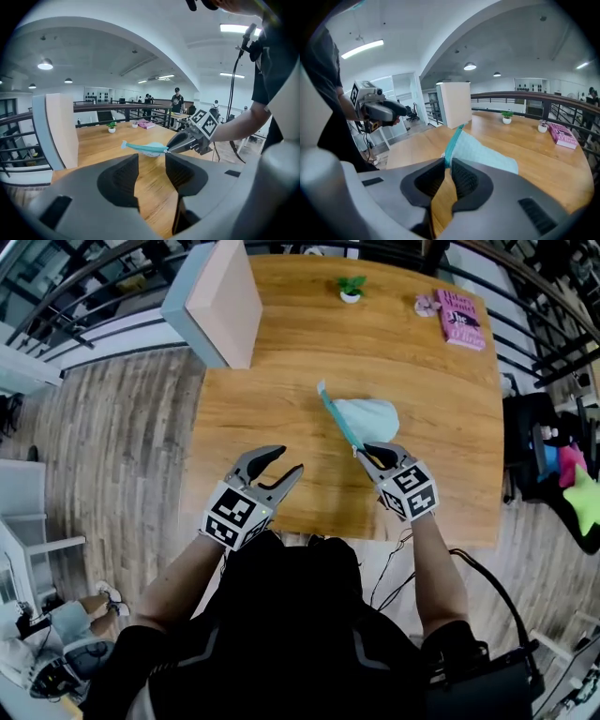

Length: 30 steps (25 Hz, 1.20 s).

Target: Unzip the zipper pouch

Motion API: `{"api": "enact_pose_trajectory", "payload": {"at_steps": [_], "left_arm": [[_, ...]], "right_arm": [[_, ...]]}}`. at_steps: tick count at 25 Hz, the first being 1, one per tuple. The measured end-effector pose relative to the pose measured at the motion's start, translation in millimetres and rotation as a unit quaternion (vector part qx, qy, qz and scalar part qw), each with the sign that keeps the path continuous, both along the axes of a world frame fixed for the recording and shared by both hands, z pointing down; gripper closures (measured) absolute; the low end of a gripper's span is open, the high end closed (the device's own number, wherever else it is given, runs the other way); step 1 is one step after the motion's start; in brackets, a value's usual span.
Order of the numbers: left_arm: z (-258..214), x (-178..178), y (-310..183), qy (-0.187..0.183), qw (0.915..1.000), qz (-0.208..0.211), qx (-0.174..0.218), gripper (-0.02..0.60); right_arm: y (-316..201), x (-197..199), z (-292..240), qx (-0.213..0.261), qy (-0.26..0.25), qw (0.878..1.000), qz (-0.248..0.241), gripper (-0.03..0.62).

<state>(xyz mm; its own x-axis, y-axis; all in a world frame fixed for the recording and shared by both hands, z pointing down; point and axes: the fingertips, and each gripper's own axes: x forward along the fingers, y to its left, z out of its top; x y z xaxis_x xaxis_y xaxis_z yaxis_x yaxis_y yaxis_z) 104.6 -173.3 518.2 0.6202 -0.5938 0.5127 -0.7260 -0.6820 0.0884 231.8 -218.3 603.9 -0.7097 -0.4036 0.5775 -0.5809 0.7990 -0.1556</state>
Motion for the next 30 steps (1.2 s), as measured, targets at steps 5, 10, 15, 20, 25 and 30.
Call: {"api": "enact_pose_trajectory", "payload": {"at_steps": [5, 10, 15, 20, 25, 30], "left_arm": [[-23, 2, -6, 0.015, 0.9986, 0.038, 0.033, 0.383], [-49, 10, -5, 0.029, 0.9930, 0.089, 0.072, 0.397], [-72, 12, -4, 0.042, 0.9857, 0.127, 0.101, 0.402], [-93, 25, 7, 0.032, 0.9703, 0.187, 0.151, 0.400], [-110, 35, 11, 0.015, 0.9538, 0.228, 0.195, 0.400], [-114, 34, 16, 0.004, 0.9456, 0.248, 0.210, 0.400]], "right_arm": [[9, -16, -45, 0.003, -0.021, 1.000, 0.020, 0.540], [20, -34, -87, -0.011, -0.055, 0.997, 0.047, 0.540], [28, -51, -125, -0.014, -0.078, 0.994, 0.076, 0.542], [31, -60, -157, -0.018, -0.099, 0.990, 0.099, 0.542], [35, -71, -178, -0.034, -0.114, 0.987, 0.112, 0.542], [39, -78, -187, -0.048, -0.124, 0.983, 0.123, 0.542]]}}
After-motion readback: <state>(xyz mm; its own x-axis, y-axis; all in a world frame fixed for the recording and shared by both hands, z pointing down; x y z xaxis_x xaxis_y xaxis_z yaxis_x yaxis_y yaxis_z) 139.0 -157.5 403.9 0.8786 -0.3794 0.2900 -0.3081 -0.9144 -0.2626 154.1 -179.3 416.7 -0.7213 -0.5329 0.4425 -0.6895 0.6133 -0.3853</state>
